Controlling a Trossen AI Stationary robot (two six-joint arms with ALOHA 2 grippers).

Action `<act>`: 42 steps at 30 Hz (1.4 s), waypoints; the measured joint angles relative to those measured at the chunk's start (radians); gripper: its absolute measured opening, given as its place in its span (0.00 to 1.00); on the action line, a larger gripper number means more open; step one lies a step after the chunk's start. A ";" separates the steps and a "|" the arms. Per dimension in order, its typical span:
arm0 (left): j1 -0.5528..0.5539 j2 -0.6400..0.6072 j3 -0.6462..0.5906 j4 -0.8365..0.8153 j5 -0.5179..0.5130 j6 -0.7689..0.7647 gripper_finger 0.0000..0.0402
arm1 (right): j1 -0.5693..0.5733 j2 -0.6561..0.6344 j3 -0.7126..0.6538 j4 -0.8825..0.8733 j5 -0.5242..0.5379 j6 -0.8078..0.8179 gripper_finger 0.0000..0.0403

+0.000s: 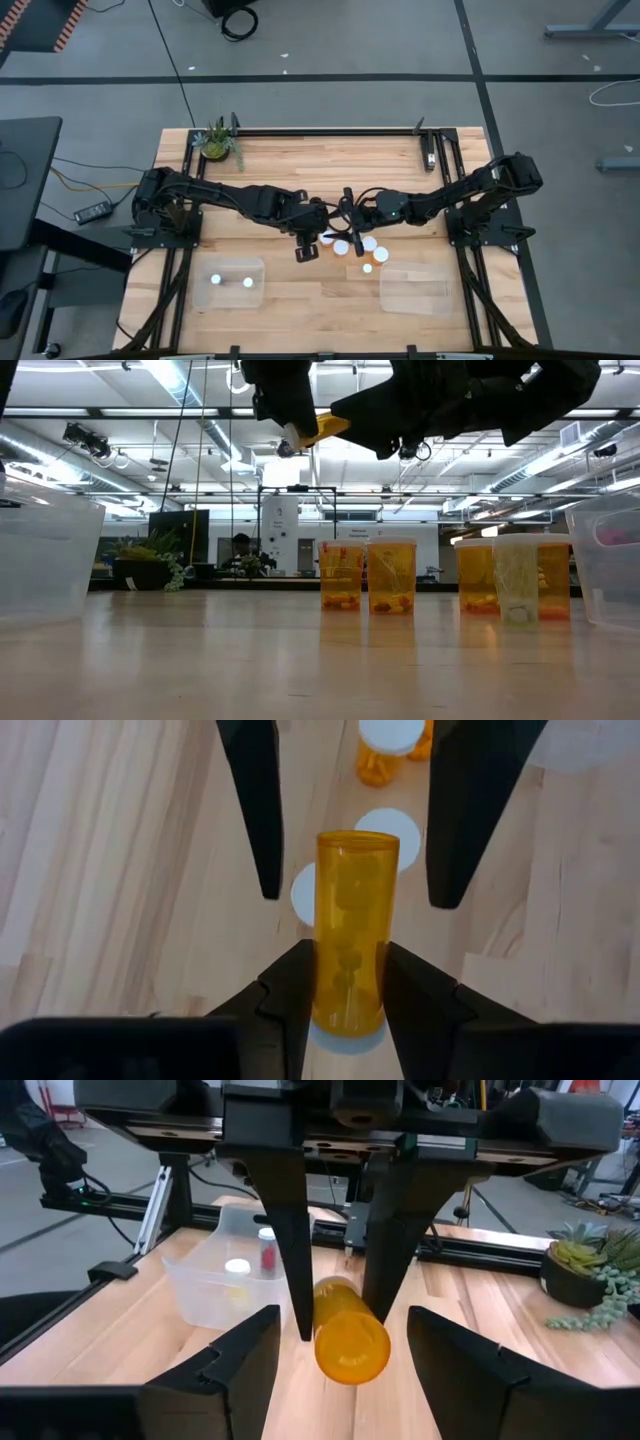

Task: Pick and place medicine bottles into bin by pill shape (circle, oval)
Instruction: Put the small orange pill bottle into the left transparent bin

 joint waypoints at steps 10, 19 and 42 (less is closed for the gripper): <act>0.002 0.000 0.000 0.008 -0.004 0.014 0.31 | 0.000 0.000 0.000 -0.001 -0.002 0.015 0.43; 0.002 0.000 0.000 0.008 -0.003 0.039 0.30 | 0.000 0.000 0.000 -0.002 -0.004 0.003 0.30; -0.007 -0.028 0.001 0.036 -0.018 0.096 0.48 | -0.002 -0.001 -0.001 -0.060 -0.005 -0.006 0.30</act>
